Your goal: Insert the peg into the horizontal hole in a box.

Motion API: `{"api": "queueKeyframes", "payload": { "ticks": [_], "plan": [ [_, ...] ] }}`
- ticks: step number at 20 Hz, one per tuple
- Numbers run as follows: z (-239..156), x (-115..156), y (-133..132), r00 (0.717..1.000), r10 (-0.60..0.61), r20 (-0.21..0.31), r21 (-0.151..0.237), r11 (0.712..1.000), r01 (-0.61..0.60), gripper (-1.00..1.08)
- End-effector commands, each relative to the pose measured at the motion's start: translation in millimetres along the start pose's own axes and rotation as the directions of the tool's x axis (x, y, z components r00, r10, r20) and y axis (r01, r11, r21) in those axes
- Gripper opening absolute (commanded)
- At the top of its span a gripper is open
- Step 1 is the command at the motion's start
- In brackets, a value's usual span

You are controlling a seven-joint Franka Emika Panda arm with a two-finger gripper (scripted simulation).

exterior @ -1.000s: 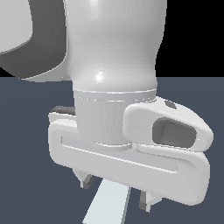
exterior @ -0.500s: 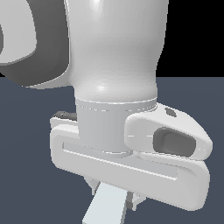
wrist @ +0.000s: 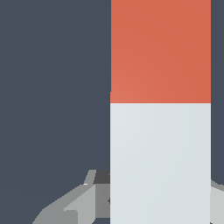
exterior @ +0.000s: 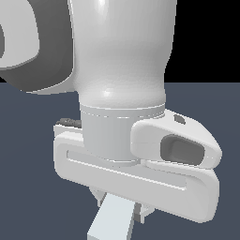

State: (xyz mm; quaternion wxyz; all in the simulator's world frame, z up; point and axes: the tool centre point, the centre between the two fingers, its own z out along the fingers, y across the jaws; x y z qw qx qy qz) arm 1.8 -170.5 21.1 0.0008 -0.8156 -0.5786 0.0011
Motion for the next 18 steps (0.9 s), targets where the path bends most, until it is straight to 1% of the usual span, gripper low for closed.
{"api": "queueKeyframes", "payload": {
  "ticks": [1,5,8,11,18],
  "plan": [
    [-3.6,6.3,-2.3,1.000,-0.002,-0.001,-0.003,1.000,0.002,-1.00],
    [-10.9,22.1,-12.5,1.000,-0.005,-0.001,-0.003,1.000,0.005,-1.00],
    [-19.4,40.7,-24.3,1.000,-0.009,-0.001,-0.003,1.000,0.009,-1.00],
    [-30.7,65.1,-40.0,1.000,-0.013,-0.001,-0.003,1.000,0.013,-1.00],
    [-61.9,132.2,-82.6,1.000,-0.024,-0.001,-0.003,1.000,0.024,-1.00]
  ]
}}
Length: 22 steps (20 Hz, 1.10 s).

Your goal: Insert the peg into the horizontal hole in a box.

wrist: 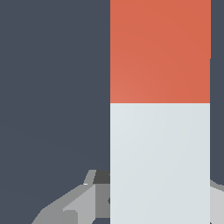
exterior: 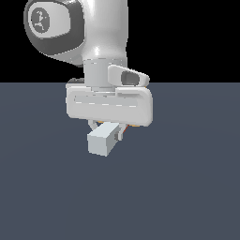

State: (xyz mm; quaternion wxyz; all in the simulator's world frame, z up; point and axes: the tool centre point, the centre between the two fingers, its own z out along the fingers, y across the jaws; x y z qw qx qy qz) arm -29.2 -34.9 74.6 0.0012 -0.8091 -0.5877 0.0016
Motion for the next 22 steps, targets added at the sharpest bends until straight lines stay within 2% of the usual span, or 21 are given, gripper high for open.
{"api": "queueKeyframes", "payload": {
  "ticks": [1,6,10,14,22],
  "plan": [
    [-12.6,23.8,-13.4,1.000,-0.004,-0.001,-0.004,1.000,0.004,-1.00],
    [-30.8,63.0,-36.3,1.000,-0.010,0.000,-0.004,1.000,0.010,-1.00],
    [-40.1,83.2,-47.5,1.000,-0.013,0.000,-0.004,1.000,0.013,-1.00],
    [-44.8,93.5,-52.4,1.000,-0.015,-0.001,-0.004,1.000,0.015,-1.00],
    [-45.4,95.2,-52.3,1.000,-0.016,-0.001,-0.003,1.000,0.016,-1.00]
  ]
}}
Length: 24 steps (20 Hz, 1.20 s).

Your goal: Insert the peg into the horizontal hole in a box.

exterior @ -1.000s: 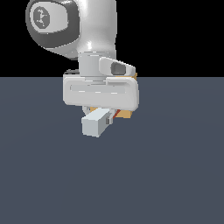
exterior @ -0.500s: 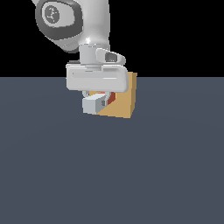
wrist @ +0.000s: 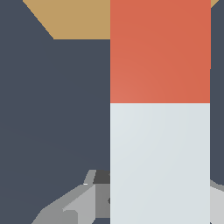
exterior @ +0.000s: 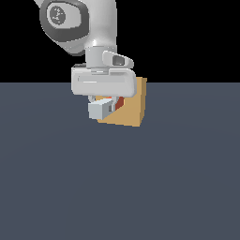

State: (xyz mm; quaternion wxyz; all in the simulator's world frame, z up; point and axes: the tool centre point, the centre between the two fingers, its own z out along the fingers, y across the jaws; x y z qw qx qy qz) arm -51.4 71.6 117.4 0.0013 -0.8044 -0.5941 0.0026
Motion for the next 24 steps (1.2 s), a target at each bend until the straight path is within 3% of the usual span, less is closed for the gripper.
{"api": "queueKeyframes", "payload": {
  "ticks": [1,11,24],
  "plan": [
    [-4.1,1.4,3.2,1.000,0.000,-0.004,-0.007,1.000,0.000,-1.00],
    [-2.6,11.2,2.2,1.000,0.000,-0.002,-0.004,1.000,0.000,-1.00],
    [-4.4,100.1,1.8,1.000,0.000,-0.004,-0.006,1.000,0.000,-1.00]
  ]
}}
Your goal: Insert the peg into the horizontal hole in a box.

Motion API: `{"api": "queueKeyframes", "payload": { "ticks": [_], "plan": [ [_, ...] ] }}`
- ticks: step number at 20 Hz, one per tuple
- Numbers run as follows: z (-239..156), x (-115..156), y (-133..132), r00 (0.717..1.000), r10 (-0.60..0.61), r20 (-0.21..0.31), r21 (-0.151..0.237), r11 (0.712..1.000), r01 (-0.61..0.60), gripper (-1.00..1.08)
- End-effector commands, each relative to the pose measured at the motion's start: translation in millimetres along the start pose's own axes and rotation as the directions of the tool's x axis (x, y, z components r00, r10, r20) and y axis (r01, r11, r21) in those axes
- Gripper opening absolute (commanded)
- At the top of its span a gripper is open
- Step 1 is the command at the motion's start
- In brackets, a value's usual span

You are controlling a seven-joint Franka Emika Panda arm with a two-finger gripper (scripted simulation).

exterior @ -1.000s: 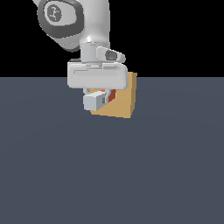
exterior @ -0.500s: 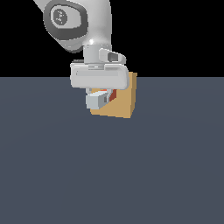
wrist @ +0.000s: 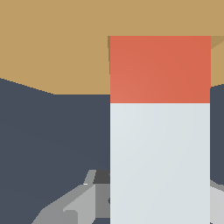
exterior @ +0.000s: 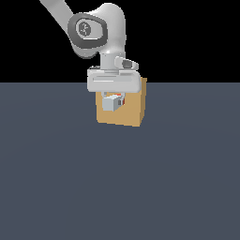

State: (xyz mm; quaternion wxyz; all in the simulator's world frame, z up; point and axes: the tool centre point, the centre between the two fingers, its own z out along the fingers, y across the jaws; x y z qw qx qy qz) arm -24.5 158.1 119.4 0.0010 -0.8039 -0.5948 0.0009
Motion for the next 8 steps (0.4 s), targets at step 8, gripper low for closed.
{"api": "queueKeyframes", "payload": {
  "ticks": [8],
  "plan": [
    [-2.5,26.0,3.2,1.000,0.002,-0.002,-0.004,1.000,-0.002,-1.00]
  ]
}}
